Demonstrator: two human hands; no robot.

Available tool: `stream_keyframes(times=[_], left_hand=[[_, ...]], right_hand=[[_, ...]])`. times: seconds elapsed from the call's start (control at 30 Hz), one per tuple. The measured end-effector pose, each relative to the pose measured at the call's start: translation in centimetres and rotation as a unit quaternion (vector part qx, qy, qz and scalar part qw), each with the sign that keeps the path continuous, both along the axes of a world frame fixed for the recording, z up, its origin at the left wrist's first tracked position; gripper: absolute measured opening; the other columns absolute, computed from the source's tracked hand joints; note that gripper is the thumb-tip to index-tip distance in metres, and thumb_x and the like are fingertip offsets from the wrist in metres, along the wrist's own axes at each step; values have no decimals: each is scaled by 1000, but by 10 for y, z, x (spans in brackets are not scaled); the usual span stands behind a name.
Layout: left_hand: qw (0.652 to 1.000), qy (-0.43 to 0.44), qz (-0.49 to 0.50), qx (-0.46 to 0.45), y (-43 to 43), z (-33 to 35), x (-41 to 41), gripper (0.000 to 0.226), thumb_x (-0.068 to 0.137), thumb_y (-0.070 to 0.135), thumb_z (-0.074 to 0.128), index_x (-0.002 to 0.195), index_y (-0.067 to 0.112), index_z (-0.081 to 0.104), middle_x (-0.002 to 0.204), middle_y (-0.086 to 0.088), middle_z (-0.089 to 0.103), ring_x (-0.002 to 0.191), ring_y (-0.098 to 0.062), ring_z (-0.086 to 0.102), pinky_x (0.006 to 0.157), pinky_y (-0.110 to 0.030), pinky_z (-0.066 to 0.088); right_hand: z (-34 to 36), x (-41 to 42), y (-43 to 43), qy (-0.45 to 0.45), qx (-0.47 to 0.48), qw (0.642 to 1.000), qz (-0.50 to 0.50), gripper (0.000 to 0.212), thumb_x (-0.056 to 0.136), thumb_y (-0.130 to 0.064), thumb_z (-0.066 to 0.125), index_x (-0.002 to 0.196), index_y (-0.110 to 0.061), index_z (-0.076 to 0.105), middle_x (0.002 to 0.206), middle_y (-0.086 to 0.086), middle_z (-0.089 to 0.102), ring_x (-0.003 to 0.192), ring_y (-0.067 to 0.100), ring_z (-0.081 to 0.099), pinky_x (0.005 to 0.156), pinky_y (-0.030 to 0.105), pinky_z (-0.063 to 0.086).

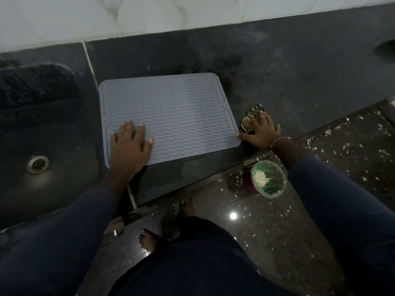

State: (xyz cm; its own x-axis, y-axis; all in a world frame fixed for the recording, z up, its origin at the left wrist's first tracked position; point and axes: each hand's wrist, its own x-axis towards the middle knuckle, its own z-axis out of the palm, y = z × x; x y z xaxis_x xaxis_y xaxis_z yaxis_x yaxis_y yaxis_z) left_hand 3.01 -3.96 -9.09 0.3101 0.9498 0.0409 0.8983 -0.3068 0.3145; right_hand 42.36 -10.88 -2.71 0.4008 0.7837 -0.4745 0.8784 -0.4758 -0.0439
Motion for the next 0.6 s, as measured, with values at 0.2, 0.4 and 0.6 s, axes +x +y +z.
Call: stream_keyframes(times=[0.2, 0.4, 0.6], left_hand=[[999, -16, 9, 27, 6, 3, -5, 58, 92, 48, 37, 129, 9, 58, 141, -22, 47, 129, -39, 44, 106, -54, 32], [976, -34, 217, -8, 29, 23, -5, 61, 90, 45, 48, 132, 1, 45, 133, -28, 45, 123, -44, 42, 101, -55, 33], [938, -55, 322, -120, 70, 48, -15, 61, 89, 34, 59, 132, -6, 41, 135, -31, 38, 126, -47, 36, 103, -54, 34]], right_hand=[[1, -12, 24, -48, 99, 994, 15, 92, 79, -84, 23, 132, -15, 52, 154, 18, 28, 145, 34, 18, 114, 59, 6], [8, -45, 82, 89, 171, 981, -18, 54, 93, -48, 48, 123, -3, 53, 125, 20, 57, 111, 37, 55, 91, 40, 44], [-3, -47, 117, 137, 142, 973, -123, 67, 88, -46, 57, 135, -2, 41, 139, 20, 45, 123, 38, 49, 100, 46, 43]])
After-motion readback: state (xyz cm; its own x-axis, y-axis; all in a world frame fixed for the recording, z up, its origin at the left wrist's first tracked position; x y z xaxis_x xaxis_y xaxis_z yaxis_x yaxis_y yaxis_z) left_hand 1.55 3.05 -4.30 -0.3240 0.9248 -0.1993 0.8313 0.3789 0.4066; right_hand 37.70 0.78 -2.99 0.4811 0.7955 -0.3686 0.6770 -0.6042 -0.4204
